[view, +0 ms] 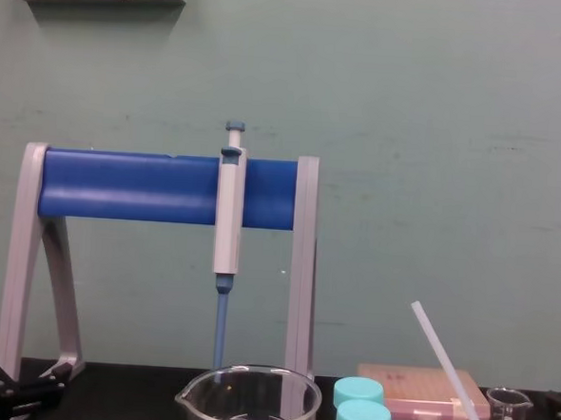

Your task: Pick up the stirring rod with one hand, then place it down.

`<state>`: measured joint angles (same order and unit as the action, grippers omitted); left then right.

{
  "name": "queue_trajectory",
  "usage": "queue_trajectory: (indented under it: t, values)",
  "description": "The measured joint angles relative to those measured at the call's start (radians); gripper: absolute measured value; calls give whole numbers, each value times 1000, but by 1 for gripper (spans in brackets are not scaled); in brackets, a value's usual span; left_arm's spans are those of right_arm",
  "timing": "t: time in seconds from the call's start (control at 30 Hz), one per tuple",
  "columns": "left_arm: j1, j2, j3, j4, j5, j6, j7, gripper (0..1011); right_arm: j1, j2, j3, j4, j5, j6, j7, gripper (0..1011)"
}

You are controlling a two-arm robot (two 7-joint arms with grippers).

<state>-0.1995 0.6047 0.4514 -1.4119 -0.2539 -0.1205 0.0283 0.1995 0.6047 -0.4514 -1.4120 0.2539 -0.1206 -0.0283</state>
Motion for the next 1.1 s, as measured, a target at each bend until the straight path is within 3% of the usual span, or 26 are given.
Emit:
queue_trajectory:
  t: [1.1]
  values:
    - [0,0,0,0,0,0,0,1000,0,0,0,0,0,0,0,1004]
